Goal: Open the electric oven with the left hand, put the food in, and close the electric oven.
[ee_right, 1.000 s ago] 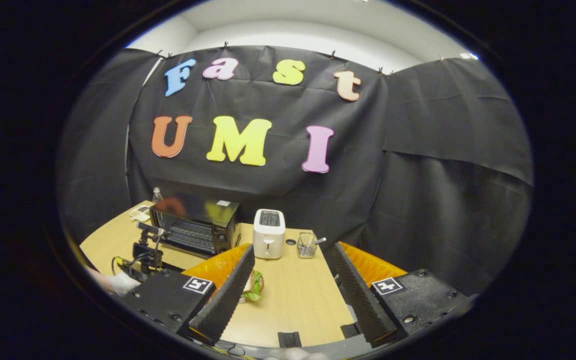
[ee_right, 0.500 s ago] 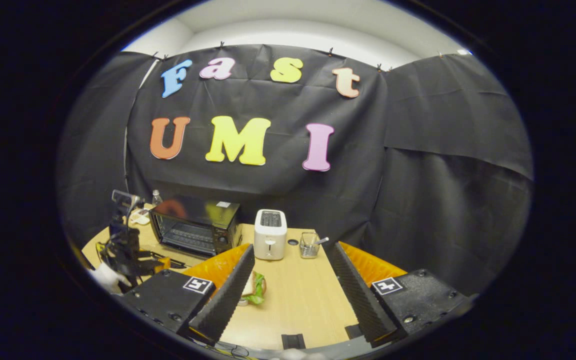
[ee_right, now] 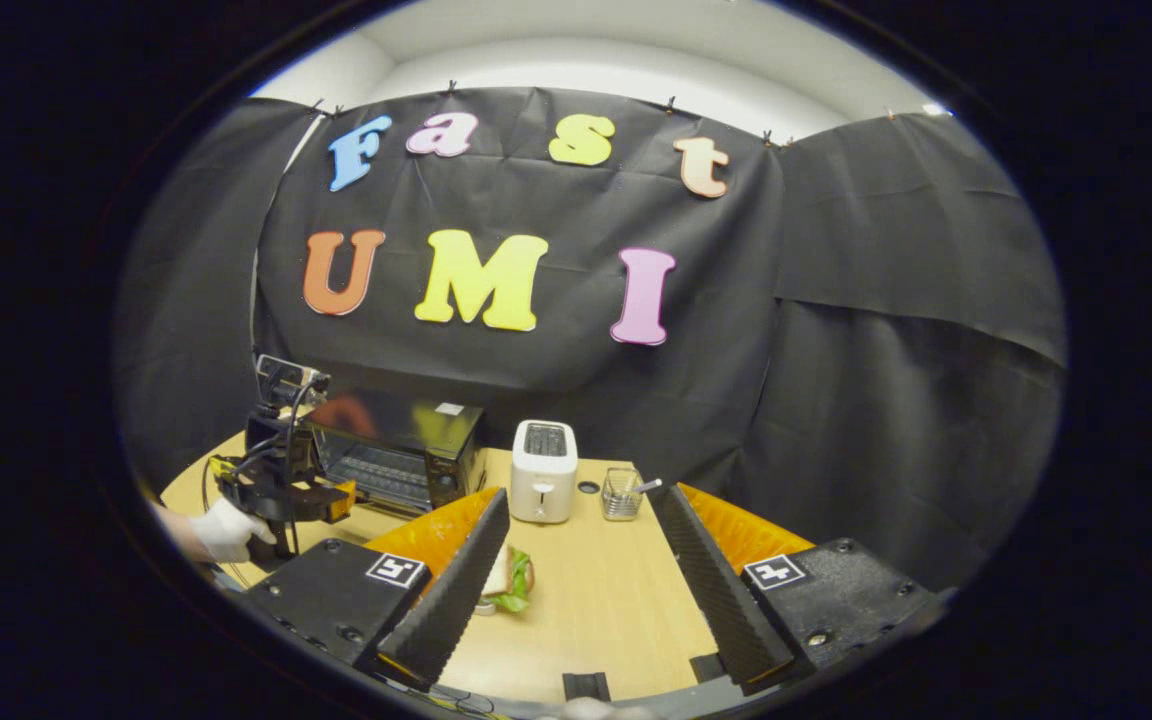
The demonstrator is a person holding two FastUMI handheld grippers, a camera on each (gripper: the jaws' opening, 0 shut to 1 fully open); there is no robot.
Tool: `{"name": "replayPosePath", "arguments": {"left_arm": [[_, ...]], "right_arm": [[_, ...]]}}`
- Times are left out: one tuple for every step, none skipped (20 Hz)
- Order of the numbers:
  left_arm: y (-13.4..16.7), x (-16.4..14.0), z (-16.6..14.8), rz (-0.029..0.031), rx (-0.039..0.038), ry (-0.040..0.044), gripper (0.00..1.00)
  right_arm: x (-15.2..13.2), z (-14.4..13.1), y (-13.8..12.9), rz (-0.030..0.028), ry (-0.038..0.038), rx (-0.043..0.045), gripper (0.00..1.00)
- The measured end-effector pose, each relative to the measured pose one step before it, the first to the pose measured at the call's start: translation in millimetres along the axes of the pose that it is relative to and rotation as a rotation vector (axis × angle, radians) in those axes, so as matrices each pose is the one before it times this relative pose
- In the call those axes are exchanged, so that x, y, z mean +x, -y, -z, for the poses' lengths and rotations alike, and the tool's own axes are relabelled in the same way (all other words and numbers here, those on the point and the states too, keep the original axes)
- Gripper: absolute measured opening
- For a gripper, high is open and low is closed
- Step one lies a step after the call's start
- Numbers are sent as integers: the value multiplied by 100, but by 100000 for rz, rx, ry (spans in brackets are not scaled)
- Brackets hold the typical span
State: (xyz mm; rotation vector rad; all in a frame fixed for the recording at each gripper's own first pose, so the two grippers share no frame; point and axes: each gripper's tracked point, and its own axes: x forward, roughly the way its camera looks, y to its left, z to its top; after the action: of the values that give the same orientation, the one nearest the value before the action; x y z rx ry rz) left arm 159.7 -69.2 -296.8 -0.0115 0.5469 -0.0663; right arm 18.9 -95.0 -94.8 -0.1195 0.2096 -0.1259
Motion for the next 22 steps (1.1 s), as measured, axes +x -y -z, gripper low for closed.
{"name": "replayPosePath", "arguments": {"left_arm": [[18,-286,142,220,-243,435,100],[65,-375,1059,15,-576,-2440,99],[111,-328,738,60,-179,-531,99],[156,-1,1046,33,-53,-2213,99],[-64,-181,974,106,-142,-1627,99],[-26,-4,1103,66,-373,-1504,99],[-23,-112,658,24,71,-1073,99],[-82,26,736,-61,18,-973,99],[33,111,834,25,-132,-1573,99],[86,203,972,-11,-981,-2210,98],[-6,91,923,-147,-431,-1588,98],[-78,444,796,-92,-500,-2618,98],[8,307,863,-49,-265,-2864,96],[-65,332,398,-338,252,-1268,96],[-24,424,402,-164,-210,-1407,96],[89,198,238,366,-1120,-1565,97],[39,231,199,-79,-56,-976,96],[22,-113,54,-28,-46,-236,96],[51,39,13,-31,385,-335,96],[39,-96,-152,71,238,540,95],[16,-197,-124,-58,-493,617,95],[-127,-387,-301,-257,-610,1431,95]], "right_arm": [[43,70,-126,-343,-528,317,100],[-69,160,-33,-19,4,-60,100],[-20,12,-22,-88,2,-279,100],[13,174,-68,-76,-130,-179,100],[-54,111,-81,-313,-229,-226,100],[-90,143,-68,-248,-154,-185,95],[-96,110,-95,-238,-265,-278,95],[-107,284,-61,-249,-342,-411,100],[-150,92,16,-77,-76,-378,100],[-38,193,60,131,-420,-341,100],[-110,140,29,-69,-422,-72,100],[-92,290,21,64,-503,109,100],[-10,178,93,-107,-597,-30,100],[-1,240,94,139,-344,-240,100],[-60,80,83,177,-232,-419,100],[-126,162,64,99,-118,-284,96],[-39,25,53,-134,-164,83,100],[54,102,118,262,-318,-25,100],[39,62,148,43,-218,326,100],[109,189,56,136,-441,404,100],[122,44,112,-106,-356,495,100],[149,-27,56,-38,293,486,100]]}}
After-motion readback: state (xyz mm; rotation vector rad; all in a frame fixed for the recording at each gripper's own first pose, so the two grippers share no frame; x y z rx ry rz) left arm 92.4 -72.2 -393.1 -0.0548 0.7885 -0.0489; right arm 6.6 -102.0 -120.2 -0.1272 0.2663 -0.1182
